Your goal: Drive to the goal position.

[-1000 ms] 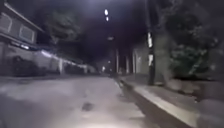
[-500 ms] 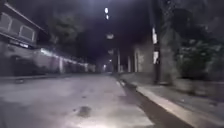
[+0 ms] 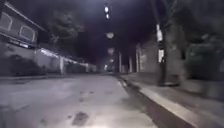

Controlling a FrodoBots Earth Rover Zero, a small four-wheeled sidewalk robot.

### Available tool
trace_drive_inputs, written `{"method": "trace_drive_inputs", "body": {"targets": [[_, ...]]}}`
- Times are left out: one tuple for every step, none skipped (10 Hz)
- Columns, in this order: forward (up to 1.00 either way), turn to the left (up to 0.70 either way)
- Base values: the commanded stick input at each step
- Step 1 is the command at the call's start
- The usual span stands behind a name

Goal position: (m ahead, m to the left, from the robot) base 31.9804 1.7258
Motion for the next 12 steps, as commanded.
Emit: {"method": "trace_drive_inputs", "body": {"targets": [[0.49, -0.1], [0.49, -0.49], [0.49, -0.46], [0.49, -0.13], [0.49, 0.04], [0.49, -0.43], [0.49, -0.49], [0.49, -0.3], [0.49, -0.02], [0.49, 0.04], [0.49, 0.04], [0.49, 0.04]]}}
